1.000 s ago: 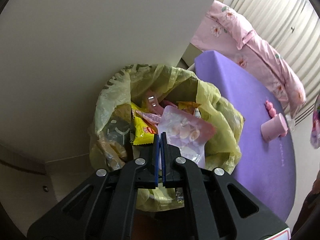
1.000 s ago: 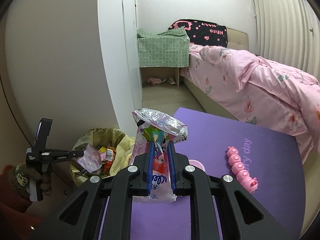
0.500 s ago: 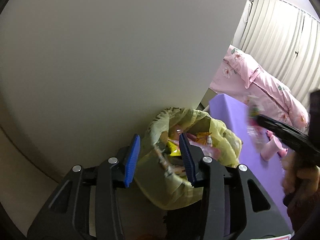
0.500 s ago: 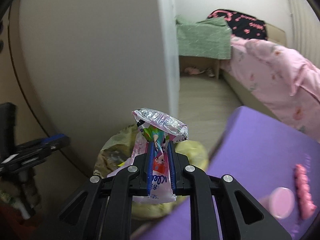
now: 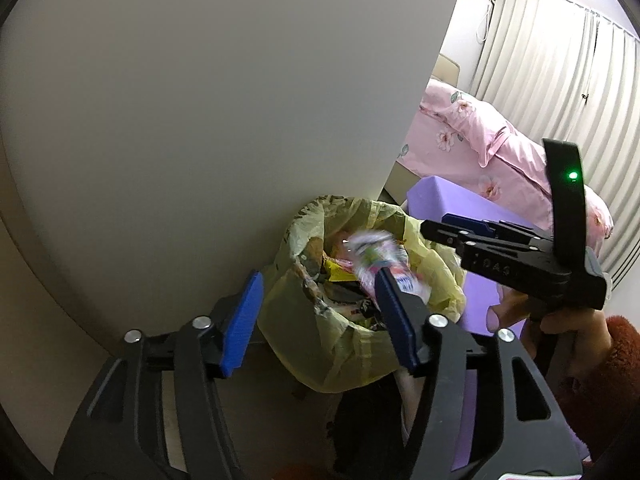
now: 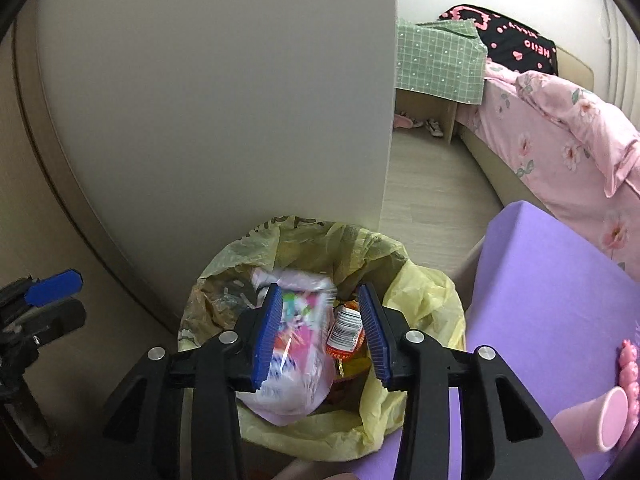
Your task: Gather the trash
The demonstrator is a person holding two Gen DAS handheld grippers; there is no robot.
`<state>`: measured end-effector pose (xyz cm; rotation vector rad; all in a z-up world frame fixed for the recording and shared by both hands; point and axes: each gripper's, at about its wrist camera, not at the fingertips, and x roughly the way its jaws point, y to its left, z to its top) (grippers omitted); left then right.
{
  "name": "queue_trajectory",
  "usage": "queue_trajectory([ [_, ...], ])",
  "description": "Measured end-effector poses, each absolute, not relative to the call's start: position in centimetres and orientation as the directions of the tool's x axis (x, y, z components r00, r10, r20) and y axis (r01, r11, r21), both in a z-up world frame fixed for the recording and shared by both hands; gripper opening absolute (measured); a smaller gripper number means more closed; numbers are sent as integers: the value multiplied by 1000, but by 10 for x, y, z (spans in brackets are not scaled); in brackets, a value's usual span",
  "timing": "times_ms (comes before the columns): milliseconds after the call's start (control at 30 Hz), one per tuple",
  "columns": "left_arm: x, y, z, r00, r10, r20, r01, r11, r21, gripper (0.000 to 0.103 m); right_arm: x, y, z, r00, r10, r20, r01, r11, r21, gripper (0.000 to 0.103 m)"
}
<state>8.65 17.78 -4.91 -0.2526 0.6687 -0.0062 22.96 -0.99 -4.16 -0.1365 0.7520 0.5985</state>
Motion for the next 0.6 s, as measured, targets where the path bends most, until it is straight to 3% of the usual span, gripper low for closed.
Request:
queue_trajectory([
  [67, 84, 169, -47, 780, -84, -620, -78, 970, -228, 63, 222, -21, -36, 582, 469, -664, -543, 832, 112, 38],
  [400, 59, 93, -21, 796, -105, -597, 23, 989, -143, 65, 141, -99, 1, 683, 408, -606, -453, 887, 87, 38],
  [533, 44, 64, -14, 806, -96, -584, 51, 994, -92, 65, 99, -127, 12, 717, 382, -583, -421, 904, 74, 48],
  [600, 35, 49, -11, 813, -75, -578, 62, 997, -42, 65, 83, -138, 15, 737, 364, -570, -400, 914, 67, 49],
])
